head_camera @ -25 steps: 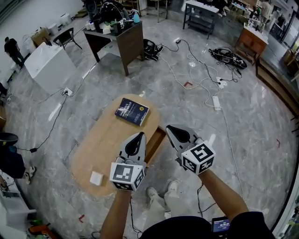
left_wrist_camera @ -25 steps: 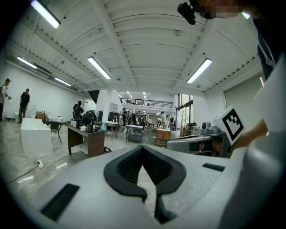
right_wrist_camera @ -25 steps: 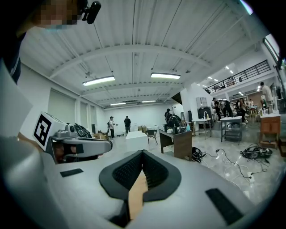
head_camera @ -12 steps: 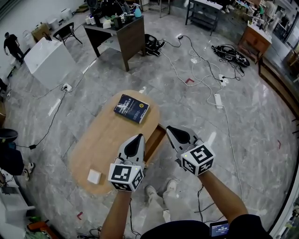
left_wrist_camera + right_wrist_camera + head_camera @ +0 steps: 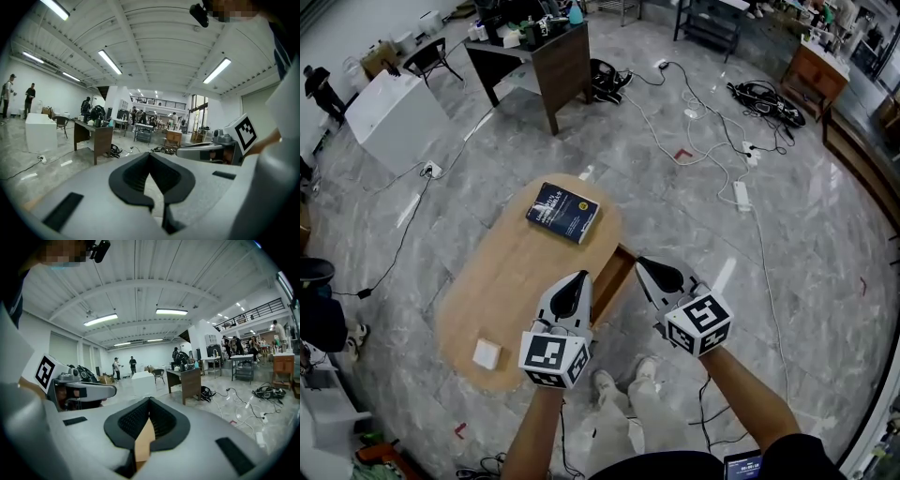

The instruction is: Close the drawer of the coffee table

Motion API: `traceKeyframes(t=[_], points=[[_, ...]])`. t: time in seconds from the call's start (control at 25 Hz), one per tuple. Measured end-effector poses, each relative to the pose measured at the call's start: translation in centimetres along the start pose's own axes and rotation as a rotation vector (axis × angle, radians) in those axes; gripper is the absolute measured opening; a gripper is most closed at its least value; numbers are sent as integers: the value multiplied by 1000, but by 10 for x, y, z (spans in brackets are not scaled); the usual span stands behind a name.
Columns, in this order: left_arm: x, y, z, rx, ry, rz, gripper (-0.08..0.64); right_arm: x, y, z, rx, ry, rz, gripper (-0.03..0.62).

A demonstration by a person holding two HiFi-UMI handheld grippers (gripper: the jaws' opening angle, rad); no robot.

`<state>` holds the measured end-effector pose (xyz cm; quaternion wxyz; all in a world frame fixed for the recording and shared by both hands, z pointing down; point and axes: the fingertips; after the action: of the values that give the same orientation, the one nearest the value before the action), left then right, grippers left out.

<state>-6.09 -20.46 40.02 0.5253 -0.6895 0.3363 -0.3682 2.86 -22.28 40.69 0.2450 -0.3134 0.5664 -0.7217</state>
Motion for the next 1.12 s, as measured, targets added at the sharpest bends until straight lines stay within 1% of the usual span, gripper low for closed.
traceKeyframes(t=[0.56,0.96,1.12], points=[[4,-38,0,-37,2,-32,2,2,-46,7,46,-15,-57,11],[1,-66,-1,-52,7,-55,2,3,-71,10,65,-24,-76,11],[-4,-76,-6,-77,19,-55,2,5,-82,5,71,-20,-81,11]])
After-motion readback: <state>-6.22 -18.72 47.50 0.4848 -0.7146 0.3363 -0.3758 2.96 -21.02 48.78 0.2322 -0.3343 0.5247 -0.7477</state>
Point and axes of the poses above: the fingertips, and each gripper's own axes: x forward along the fingers, z to its right, y out of its top, and after that the axes turned 5 degrees about z, right-handed
